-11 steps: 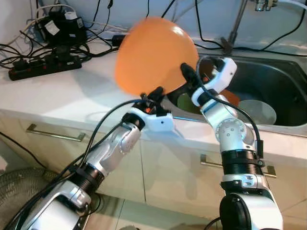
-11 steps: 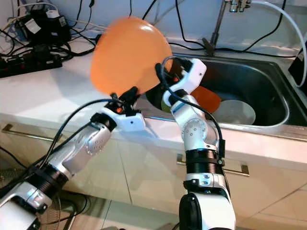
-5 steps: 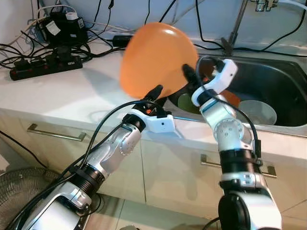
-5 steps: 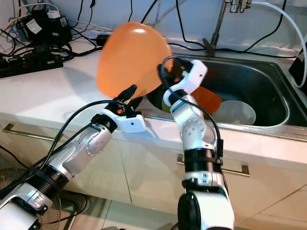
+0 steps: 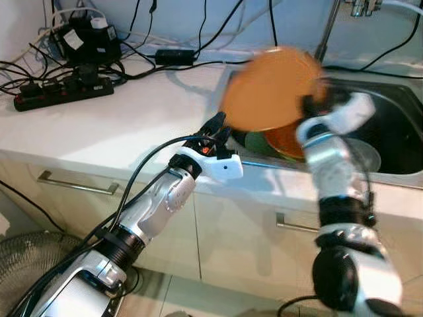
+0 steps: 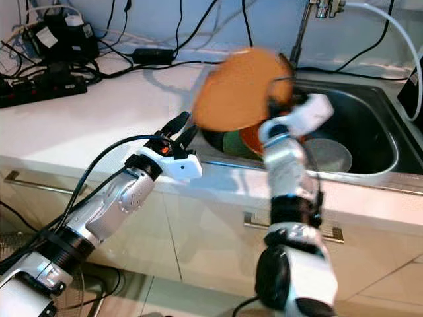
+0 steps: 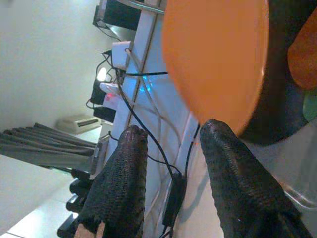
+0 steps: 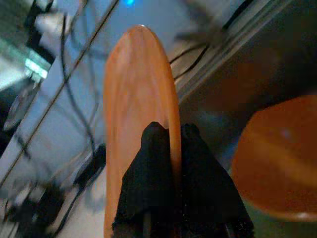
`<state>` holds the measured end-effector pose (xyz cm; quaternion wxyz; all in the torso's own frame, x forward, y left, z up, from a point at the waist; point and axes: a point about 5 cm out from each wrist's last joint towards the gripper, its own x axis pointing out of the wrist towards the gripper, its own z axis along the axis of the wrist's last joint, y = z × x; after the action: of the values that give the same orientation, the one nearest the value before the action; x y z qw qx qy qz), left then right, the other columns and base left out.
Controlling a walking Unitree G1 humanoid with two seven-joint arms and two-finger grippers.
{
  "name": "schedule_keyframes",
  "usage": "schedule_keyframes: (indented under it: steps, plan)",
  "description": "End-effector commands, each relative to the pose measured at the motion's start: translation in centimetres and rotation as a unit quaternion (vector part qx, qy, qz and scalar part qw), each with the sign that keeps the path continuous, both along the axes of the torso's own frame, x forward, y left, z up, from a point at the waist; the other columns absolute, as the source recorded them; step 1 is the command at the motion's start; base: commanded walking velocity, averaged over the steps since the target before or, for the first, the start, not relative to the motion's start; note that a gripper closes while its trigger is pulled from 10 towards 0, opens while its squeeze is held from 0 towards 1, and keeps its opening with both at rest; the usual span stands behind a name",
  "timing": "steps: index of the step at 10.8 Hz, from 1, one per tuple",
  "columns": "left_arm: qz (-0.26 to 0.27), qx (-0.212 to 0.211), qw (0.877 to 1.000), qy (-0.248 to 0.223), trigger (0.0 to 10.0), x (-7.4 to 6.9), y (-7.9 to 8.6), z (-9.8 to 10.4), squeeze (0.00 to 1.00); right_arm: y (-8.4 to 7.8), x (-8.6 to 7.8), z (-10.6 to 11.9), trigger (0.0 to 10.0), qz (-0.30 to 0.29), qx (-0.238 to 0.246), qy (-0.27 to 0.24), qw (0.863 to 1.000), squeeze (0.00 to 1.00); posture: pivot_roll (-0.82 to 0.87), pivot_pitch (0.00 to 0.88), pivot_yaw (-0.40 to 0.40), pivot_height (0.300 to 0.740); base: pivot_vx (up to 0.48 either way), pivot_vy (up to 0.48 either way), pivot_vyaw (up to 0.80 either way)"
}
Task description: Kitchen organization
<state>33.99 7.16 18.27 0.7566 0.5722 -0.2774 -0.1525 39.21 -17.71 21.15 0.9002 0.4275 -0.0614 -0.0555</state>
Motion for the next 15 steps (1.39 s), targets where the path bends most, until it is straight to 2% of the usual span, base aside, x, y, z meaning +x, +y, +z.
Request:
schedule_keyframes:
  steps: [1,2,3,4,5,6,7,8,9,12,13,15]
  plan:
    - [0.002,-0.004,1.0,-0.001,10.0,-0.1,0.3,0.3,0.0,-0.5,0.3,1.7,0.0,-0.018,0.014,-0.029,0.999,0.0,0.17,0.0,0.028,0.74,0.0,0.0,0.0]
    - [0.005,-0.008,1.0,0.005,10.0,-0.1,0.4,0.1,0.0,-1.0,0.3,1.6,0.0,-0.034,0.014,-0.027,0.999,0.0,0.17,0.0,0.029,0.74,0.0,0.0,0.0]
    - [0.007,-0.013,1.0,0.014,10.0,-0.1,0.4,-0.1,0.0,-1.3,0.5,1.1,9.3,-0.047,-0.003,-0.007,0.999,0.0,0.17,0.0,0.029,0.74,0.0,0.0,0.0]
    - [0.012,-0.037,0.998,0.039,10.0,0.0,0.6,-0.4,0.0,-1.7,0.6,0.3,10.0,-0.063,-0.029,0.014,0.997,0.0,0.17,0.0,0.029,0.74,0.0,0.0,0.0]
    - [0.026,-0.108,0.989,0.1,10.0,0.2,1.1,-1.0,0.0,-1.8,0.7,-0.5,10.0,-0.067,-0.056,0.033,0.996,0.0,0.17,0.0,0.028,0.74,0.0,0.0,0.0]
    - [0.04,-0.206,0.965,0.155,10.0,0.4,1.6,-1.4,0.0,-1.8,0.7,-1.3,10.0,-0.067,-0.081,0.05,0.993,0.0,0.17,0.0,0.026,0.74,0.0,0.0,0.0]
    - [0.052,-0.308,0.928,0.205,10.0,0.6,2.3,-1.7,0.0,-1.7,0.8,-2.1,10.0,-0.064,-0.104,0.062,0.991,0.0,0.18,0.0,0.022,0.74,0.0,0.0,0.0]
    - [0.053,-0.377,0.894,0.236,10.0,0.6,2.5,-2.0,0.0,-1.5,0.9,-2.3,10.0,-0.06,-0.121,0.069,0.988,0.0,0.18,0.0,0.021,0.74,0.0,0.0,0.0]
    - [0.048,-0.407,0.875,0.257,10.0,0.6,2.4,-2.1,0.0,-1.3,1.1,-2.5,10.0,-0.055,-0.135,0.074,0.987,0.0,0.18,0.0,0.019,0.74,0.0,0.0,0.0]
    - [0.023,-0.454,0.834,0.313,10.0,0.4,1.9,-2.3,0.0,-0.6,1.2,-3.8,10.0,-0.035,-0.15,0.105,0.982,0.0,0.19,0.0,0.013,0.74,0.0,0.0,0.0]
    - [0.018,-0.461,0.827,0.321,10.0,0.3,1.7,-2.3,0.0,-0.4,1.1,-4.2,10.0,-0.03,-0.152,0.111,0.982,0.0,0.2,0.0,0.01,0.74,0.0,0.0,0.0]
    - [0.018,-0.453,0.824,0.338,10.0,-0.1,1.1,-2.7,0.0,0.3,0.9,-5.7,10.0,0.0,-0.174,0.143,0.974,0.0,0.2,0.0,0.003,0.74,0.0,0.0,0.0]
